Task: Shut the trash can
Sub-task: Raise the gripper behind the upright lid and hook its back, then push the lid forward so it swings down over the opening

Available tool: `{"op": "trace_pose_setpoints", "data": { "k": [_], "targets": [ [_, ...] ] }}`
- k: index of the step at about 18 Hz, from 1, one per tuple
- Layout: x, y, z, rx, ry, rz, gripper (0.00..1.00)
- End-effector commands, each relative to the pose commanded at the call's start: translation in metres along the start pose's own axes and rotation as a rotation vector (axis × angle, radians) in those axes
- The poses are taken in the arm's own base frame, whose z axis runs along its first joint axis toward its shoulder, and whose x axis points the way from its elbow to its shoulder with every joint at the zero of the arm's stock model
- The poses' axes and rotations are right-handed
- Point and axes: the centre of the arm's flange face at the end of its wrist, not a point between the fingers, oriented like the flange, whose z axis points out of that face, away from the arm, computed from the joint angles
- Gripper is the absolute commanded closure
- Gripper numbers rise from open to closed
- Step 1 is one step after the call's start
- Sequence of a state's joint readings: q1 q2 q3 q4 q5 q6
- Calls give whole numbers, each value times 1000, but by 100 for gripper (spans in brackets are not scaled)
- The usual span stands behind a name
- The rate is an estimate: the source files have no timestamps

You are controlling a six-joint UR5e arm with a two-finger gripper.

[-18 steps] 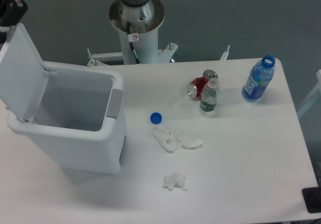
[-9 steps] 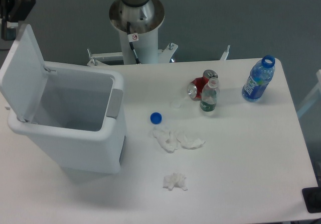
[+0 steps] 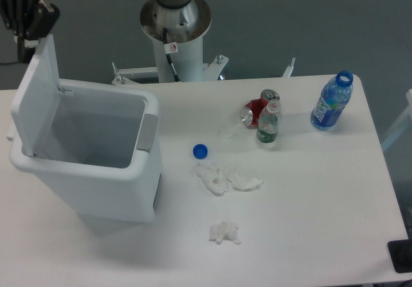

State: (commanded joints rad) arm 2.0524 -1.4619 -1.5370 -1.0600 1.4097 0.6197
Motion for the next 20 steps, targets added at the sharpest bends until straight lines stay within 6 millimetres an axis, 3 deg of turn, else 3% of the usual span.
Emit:
{"op": "trace_pose_setpoints", "data": {
  "k": [4,11,20],
  "targets": [
    [-13,6,5,-14,-13,-23,100],
    [-50,21,51,-78,1,-90,100],
    [-72,42,70,-102,23,-138,100]
  ]
}}
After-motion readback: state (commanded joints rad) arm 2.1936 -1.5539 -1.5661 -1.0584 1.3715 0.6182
